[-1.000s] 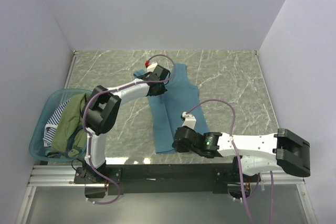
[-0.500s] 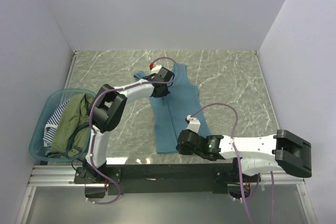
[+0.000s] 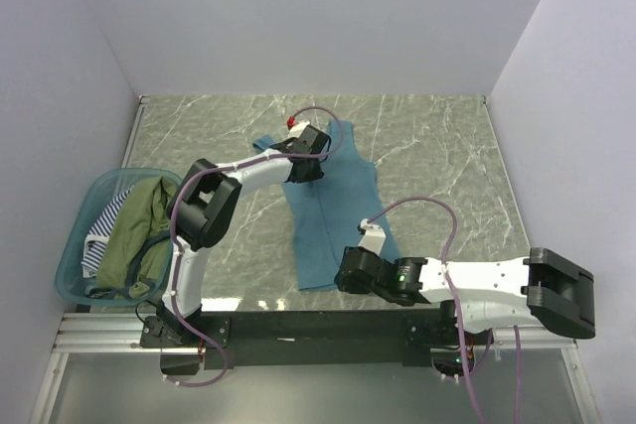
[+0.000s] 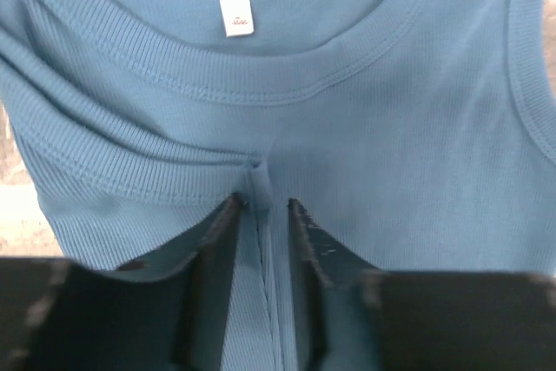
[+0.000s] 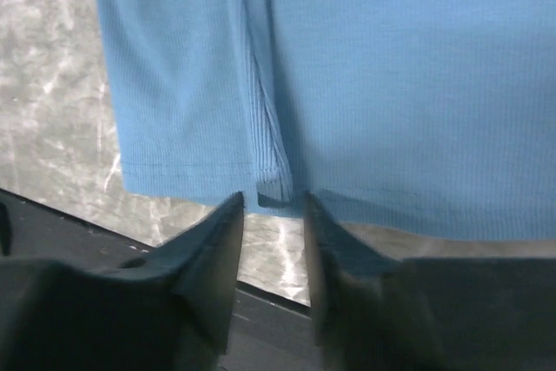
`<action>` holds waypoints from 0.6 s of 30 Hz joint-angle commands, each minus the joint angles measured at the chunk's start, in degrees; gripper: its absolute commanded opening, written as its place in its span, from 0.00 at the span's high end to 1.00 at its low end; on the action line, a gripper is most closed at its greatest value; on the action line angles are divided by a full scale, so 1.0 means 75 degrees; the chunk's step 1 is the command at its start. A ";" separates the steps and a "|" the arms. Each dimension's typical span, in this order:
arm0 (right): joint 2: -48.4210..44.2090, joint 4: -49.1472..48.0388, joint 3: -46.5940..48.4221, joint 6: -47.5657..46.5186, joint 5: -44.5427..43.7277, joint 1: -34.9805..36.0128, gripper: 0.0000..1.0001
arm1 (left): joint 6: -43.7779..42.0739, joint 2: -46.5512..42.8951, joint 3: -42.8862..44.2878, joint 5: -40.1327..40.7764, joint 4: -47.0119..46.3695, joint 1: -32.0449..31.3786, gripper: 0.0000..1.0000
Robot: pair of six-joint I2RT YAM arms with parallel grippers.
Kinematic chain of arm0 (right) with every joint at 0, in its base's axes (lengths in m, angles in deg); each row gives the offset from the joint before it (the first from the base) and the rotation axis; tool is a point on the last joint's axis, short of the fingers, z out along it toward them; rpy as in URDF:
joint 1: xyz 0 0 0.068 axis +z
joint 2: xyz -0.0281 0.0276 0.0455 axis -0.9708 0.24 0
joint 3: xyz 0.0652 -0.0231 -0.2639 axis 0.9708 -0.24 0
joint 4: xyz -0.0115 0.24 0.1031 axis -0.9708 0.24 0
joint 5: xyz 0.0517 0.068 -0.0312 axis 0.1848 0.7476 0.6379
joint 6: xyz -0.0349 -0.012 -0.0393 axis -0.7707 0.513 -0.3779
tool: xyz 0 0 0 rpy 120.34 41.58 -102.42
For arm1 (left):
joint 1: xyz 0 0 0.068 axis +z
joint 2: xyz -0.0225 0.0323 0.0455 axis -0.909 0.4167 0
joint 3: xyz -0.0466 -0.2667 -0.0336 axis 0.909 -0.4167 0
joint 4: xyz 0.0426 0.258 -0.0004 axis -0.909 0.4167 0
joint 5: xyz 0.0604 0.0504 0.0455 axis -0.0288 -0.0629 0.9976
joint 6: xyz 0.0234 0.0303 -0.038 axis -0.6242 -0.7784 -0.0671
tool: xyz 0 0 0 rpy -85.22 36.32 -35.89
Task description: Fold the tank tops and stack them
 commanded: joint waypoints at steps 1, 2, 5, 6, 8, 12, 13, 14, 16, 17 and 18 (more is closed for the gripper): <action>-0.0355 0.0524 0.0210 0.0085 -0.0553 0.0051 0.57 | -0.0359 -0.0364 0.0480 -0.0051 -0.0433 0.0022 0.64; -0.0425 0.0676 0.0292 0.0109 -0.0659 0.0074 0.49 | -0.0441 -0.0435 0.0528 -0.0062 -0.0433 0.0057 0.59; -0.0660 0.1426 0.0725 0.0156 -0.1173 0.0262 0.47 | -0.0325 -0.0821 0.0552 0.0019 -0.0328 0.0291 0.55; -0.0707 0.1741 0.0970 0.0132 -0.1303 0.0320 0.47 | -0.0185 -0.1066 0.0528 0.0136 -0.0223 0.0396 0.56; -0.0766 0.1931 0.1345 -0.0054 -0.1444 0.0426 0.47 | 0.0342 -0.1325 0.0318 0.0546 0.0081 0.0817 0.58; -0.0311 0.1534 0.1908 -0.0722 -0.1211 0.0555 0.51 | 0.1128 -0.1713 -0.0221 0.0677 0.0293 0.1789 0.65; -0.0146 0.1417 0.2026 -0.0851 -0.1141 0.0590 0.53 | 0.1280 -0.1666 -0.0257 0.0560 0.0317 0.2163 0.65; 0.0041 0.1346 0.2270 -0.1038 -0.1082 0.0625 0.53 | 0.1316 -0.1585 -0.0245 0.0443 0.0363 0.2317 0.67; 0.0627 0.1112 0.2518 -0.1354 -0.0848 0.0637 0.56 | 0.1340 -0.1245 -0.0082 0.0232 0.0387 0.2728 0.76; 0.0803 0.0926 0.2681 -0.1426 -0.0778 0.0660 0.58 | 0.1363 -0.0977 0.0000 0.0172 0.0434 0.2833 0.79; 0.1141 0.0819 0.2753 -0.1508 -0.0603 0.0661 0.60 | 0.1375 -0.0835 0.0163 0.0091 0.0480 0.3008 0.82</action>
